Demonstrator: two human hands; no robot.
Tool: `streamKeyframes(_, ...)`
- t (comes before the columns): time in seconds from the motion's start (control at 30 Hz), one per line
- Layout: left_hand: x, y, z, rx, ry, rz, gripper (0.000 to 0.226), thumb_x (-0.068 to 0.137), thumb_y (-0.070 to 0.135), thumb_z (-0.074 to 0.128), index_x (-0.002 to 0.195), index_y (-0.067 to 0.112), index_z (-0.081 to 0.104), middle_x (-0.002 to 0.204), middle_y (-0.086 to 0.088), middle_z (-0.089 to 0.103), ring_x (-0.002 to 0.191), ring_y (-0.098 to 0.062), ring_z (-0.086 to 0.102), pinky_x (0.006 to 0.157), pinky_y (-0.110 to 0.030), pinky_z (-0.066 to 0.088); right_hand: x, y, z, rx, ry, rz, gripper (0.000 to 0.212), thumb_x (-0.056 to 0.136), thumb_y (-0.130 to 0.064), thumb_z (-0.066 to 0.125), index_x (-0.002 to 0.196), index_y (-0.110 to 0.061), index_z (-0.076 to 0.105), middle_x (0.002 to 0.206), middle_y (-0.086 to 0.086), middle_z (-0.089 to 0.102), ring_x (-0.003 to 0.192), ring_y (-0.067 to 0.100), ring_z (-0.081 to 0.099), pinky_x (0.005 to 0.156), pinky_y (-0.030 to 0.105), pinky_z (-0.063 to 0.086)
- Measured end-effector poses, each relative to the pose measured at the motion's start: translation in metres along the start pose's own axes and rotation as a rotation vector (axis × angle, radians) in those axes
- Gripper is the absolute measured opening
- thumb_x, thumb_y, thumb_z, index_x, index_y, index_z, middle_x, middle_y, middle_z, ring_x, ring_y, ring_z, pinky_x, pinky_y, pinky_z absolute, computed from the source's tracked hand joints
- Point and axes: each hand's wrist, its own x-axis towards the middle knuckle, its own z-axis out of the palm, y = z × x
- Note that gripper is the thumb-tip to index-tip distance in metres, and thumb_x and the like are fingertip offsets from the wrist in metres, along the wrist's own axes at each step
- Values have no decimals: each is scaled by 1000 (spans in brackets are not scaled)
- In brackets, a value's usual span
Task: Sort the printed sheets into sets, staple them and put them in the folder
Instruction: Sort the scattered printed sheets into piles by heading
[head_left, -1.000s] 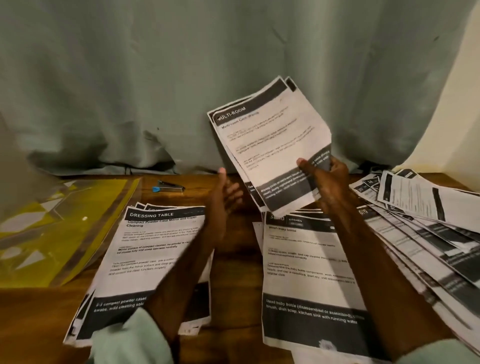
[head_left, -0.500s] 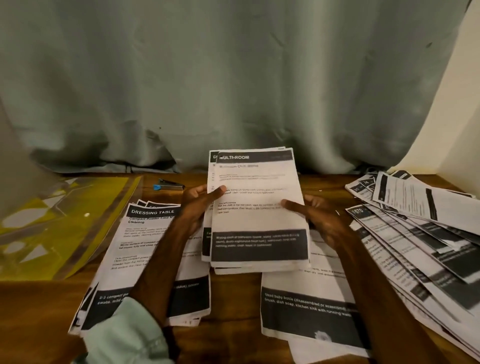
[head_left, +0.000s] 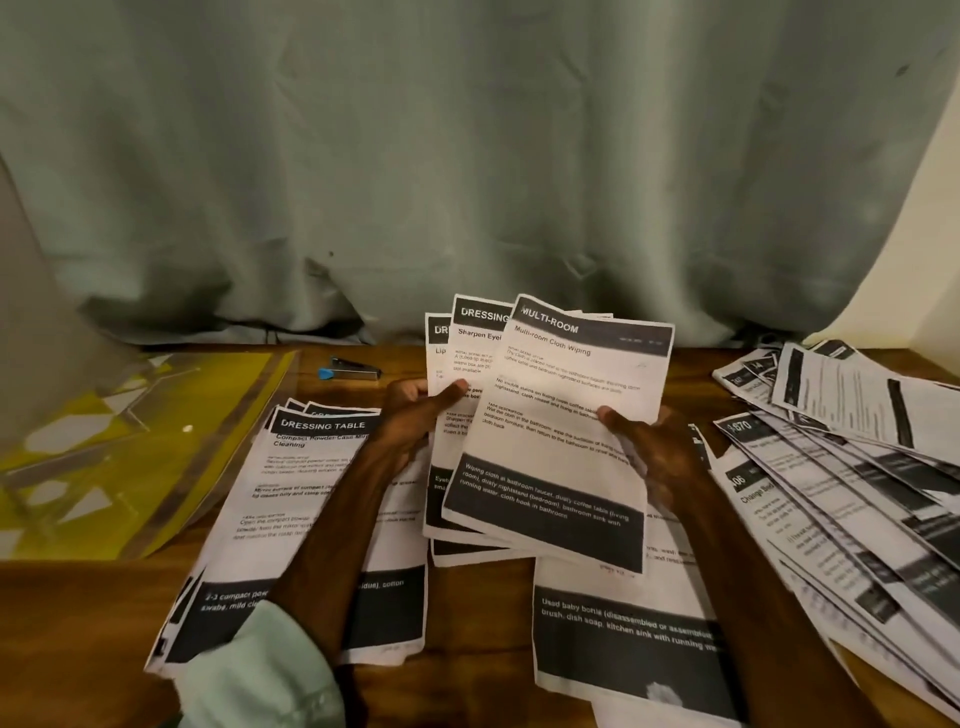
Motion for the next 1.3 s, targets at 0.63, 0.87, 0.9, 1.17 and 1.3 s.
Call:
streamKeyframes(0.63,5,12,-20,-415,159,57,29,99,37,62,121,19,64,116,-17,74,105,-39,72,95,-70,50,-10,-8,-4,-107,-208,7,33,81,-9,80,112,-11,70,98,6,79,82,26,77,57,29,60)
streamKeyframes(0.87,3,13,-13,-449,65,54,42,102,42,55,132,13,60,127,-20,69,116,-42,67,101,-70,45,-2,-3,-5,-126,-123,-12,30,83,-16,81,111,-16,70,88,-3,79,74,22,77,54,29,59)
streamKeyframes(0.9,2,13,-11,-438,51,54,44,101,42,57,133,12,60,127,-19,69,117,-41,66,101,-68,46,-1,-1,-5,-119,-106,-13,31,83,-18,82,111,-17,69,90,-1,79,75,24,77,58,34,62)
streamKeyframes(1.17,3,6,-9,-175,130,68,19,95,24,69,110,13,66,110,-16,76,93,-33,76,85,-56,60,2,1,-8,-26,-74,15,40,82,-21,83,117,-14,66,104,11,77,89,37,75,83,61,58)
streamKeyframes(1.3,9,6,-21,-309,232,119,26,94,24,71,116,10,65,111,-14,76,99,-35,75,86,-56,60,-4,-7,-14,-91,-217,32,37,83,-14,80,117,-11,66,104,11,77,89,34,76,79,53,61)
